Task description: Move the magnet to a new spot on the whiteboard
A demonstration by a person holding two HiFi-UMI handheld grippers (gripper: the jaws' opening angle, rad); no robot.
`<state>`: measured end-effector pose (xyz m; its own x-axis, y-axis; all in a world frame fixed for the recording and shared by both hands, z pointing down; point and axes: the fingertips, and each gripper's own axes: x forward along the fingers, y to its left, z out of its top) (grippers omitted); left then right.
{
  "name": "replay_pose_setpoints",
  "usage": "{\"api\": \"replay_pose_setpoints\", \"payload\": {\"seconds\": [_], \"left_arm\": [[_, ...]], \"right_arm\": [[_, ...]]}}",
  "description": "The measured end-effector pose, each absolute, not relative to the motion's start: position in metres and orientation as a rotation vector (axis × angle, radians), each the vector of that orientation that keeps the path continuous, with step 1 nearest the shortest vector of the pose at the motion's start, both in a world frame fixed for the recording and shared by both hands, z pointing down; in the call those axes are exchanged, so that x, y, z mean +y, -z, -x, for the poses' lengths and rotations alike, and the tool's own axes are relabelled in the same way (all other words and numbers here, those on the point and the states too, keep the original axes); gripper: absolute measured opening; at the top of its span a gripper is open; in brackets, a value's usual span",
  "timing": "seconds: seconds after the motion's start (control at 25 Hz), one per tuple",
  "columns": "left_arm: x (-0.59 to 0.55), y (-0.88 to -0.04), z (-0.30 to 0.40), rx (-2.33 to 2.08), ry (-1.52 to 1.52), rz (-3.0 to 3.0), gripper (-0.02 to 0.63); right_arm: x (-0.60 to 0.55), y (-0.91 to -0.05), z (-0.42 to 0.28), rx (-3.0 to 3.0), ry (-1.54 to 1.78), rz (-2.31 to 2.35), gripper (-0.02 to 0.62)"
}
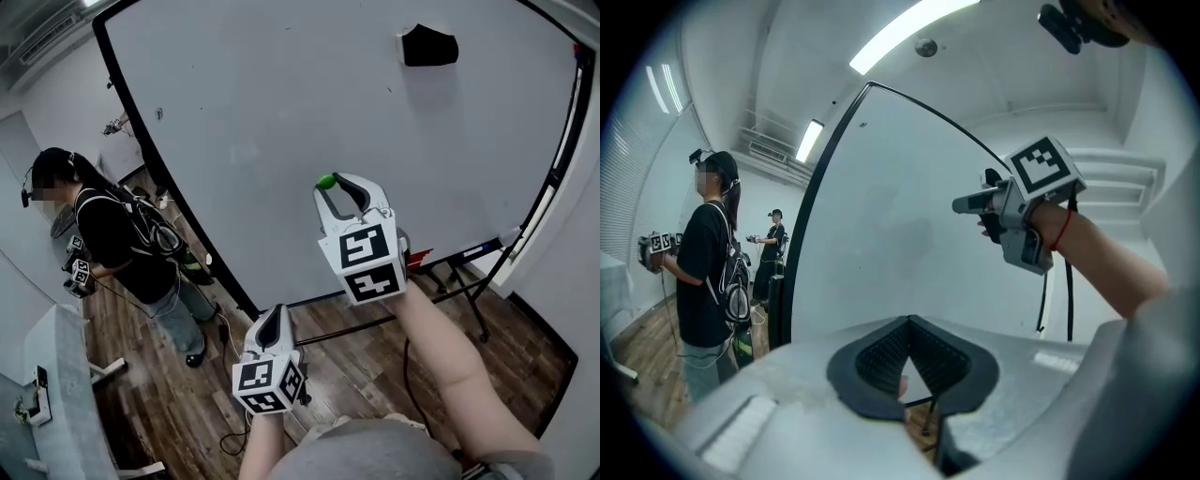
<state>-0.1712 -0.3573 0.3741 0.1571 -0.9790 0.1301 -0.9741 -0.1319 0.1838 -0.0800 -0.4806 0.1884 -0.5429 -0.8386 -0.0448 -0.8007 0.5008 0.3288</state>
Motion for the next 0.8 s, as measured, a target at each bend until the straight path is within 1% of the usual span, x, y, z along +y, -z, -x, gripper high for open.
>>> {"api": "replay_pose_setpoints", "payload": {"seconds": [0.48, 0.8], "left_arm": [[-0.366, -0.381, 0.181, -1.886, 0.005, -2.206, 0.005], [-0.37, -0.38, 0.184, -1.884, 0.02, -2.205, 0.005]], "right_arm": [[-0.523, -0.134, 0.09, -2.546, 0.586, -1.482, 0.12], [-0.539, -0.134, 0.095, -2.503, 0.591, -1.501, 0.121]]}}
